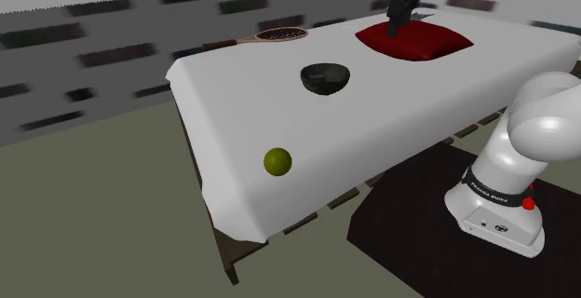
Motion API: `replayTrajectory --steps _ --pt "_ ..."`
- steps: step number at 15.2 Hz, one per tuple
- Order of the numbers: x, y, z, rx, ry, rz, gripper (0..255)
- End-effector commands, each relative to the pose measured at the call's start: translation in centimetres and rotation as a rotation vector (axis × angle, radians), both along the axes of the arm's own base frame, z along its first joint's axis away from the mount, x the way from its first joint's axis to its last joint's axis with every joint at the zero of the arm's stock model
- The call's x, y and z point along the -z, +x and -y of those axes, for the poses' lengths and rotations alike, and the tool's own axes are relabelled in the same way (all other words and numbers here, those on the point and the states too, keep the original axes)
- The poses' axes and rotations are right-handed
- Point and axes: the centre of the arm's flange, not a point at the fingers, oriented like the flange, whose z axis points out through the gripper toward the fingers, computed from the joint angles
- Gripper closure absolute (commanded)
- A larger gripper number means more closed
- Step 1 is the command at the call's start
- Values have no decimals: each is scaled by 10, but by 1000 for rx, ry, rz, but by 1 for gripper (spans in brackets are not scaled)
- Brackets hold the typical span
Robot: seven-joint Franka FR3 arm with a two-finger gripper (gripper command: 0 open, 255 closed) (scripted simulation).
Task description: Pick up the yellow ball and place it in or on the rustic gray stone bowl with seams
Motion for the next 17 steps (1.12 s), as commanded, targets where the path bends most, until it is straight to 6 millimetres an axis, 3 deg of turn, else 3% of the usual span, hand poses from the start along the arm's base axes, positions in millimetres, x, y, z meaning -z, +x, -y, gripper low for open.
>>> replayTrajectory --steps 1,17 --pt "0 0 0 0 0 0 0" --pt "93 59 -181 -96 0 -41 0"
